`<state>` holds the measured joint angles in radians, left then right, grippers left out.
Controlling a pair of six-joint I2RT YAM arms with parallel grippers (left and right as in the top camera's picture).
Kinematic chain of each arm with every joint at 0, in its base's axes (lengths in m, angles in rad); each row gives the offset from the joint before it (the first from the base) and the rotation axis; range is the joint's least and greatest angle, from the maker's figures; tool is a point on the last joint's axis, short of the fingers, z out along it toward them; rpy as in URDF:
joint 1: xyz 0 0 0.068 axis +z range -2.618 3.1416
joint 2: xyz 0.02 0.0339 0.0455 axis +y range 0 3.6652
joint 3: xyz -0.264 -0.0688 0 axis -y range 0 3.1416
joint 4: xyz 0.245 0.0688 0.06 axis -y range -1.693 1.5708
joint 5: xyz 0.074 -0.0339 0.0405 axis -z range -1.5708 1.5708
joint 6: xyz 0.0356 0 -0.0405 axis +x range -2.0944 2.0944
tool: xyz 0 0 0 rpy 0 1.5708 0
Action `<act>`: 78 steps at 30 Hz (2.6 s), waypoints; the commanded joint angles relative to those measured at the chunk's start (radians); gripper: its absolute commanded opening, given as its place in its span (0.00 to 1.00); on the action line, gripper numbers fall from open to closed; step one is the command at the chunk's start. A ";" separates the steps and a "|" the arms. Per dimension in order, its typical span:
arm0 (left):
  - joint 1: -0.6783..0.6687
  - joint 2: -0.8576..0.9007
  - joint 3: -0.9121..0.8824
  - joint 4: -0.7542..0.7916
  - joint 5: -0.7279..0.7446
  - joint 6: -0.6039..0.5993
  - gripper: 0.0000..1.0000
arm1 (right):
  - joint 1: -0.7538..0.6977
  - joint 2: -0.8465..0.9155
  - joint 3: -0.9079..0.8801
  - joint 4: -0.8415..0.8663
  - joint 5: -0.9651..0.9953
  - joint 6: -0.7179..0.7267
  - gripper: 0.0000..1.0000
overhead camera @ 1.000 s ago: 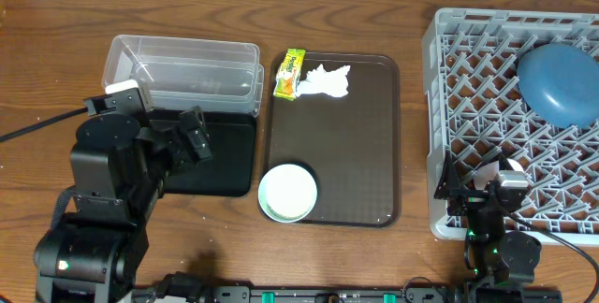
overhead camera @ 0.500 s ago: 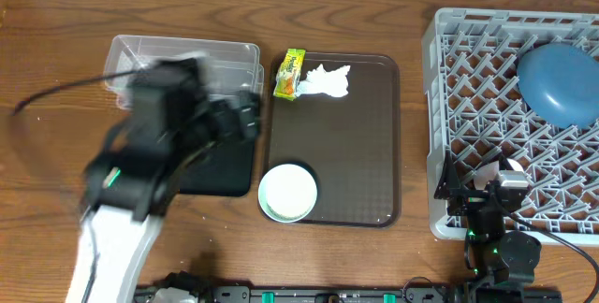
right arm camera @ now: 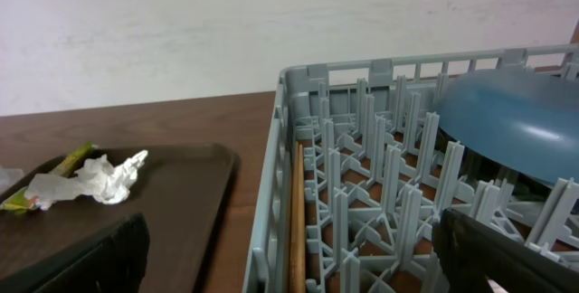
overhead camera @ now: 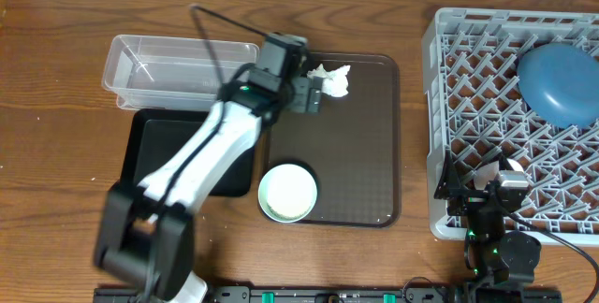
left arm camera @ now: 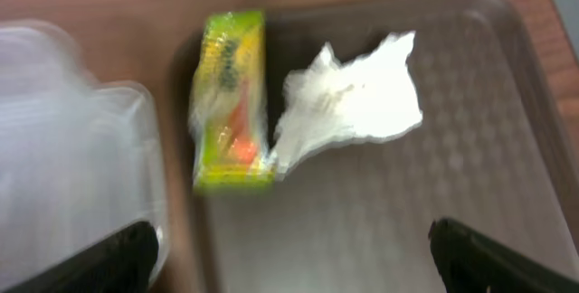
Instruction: Sort waste into correct bins and load items into the dishwasher rack
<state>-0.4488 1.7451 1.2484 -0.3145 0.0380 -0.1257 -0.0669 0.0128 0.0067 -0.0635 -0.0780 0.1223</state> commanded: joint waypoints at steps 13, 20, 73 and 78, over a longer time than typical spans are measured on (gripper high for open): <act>-0.025 0.129 0.022 0.254 0.151 0.042 0.98 | -0.006 -0.003 -0.001 -0.004 -0.001 0.008 0.99; -0.052 0.199 0.116 0.166 0.120 0.156 0.98 | -0.006 -0.003 -0.001 -0.004 -0.001 0.008 0.99; 0.302 -0.017 0.172 -0.230 -0.204 -0.137 0.13 | -0.006 -0.003 -0.001 -0.004 -0.001 0.008 0.99; 0.298 0.013 0.171 -0.204 -0.203 -0.139 0.51 | -0.006 -0.003 -0.001 -0.004 -0.001 0.008 0.99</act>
<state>-0.1478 1.7332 1.4261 -0.5140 -0.1501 -0.2527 -0.0669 0.0128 0.0067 -0.0635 -0.0780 0.1223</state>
